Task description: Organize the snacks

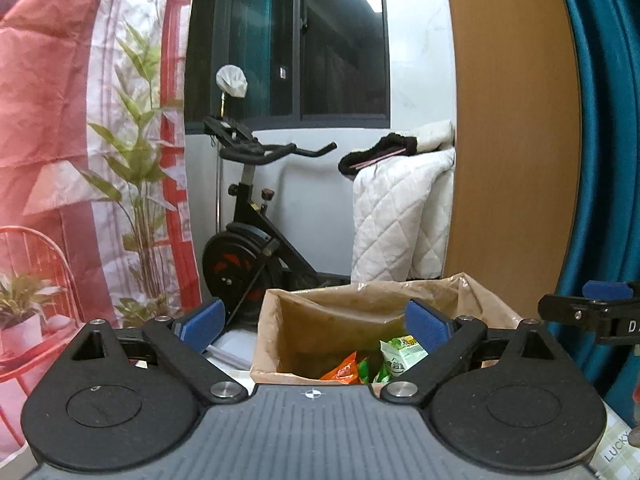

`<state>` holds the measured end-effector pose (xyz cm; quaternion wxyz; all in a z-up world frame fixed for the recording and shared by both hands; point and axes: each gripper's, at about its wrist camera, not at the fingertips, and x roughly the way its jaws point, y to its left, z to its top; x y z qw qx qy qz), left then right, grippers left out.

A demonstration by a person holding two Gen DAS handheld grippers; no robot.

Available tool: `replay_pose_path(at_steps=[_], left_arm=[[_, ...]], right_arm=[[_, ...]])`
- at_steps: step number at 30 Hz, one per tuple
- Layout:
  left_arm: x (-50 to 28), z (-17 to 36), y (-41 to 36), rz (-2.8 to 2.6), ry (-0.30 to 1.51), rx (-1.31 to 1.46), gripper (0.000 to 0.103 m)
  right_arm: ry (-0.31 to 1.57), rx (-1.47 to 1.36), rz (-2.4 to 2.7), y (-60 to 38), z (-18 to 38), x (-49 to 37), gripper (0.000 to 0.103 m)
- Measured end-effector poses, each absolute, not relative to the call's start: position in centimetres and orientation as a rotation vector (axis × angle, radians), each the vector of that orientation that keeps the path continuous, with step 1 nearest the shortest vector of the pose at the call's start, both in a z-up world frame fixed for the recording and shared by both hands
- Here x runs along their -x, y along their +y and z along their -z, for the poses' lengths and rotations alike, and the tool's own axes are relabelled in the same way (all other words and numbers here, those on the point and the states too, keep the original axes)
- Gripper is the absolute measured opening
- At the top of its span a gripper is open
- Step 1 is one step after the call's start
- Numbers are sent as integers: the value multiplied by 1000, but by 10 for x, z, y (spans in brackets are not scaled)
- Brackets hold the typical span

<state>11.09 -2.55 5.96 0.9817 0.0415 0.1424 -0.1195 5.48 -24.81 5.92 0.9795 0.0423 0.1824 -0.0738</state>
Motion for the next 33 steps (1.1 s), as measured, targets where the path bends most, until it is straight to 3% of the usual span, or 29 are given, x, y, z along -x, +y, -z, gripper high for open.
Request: replay_pose_path(at_steps=[33], left_arm=[[-50, -79, -28, 234, 222, -35, 99]], right_arm=[[315, -35, 190, -212, -94, 15, 103]])
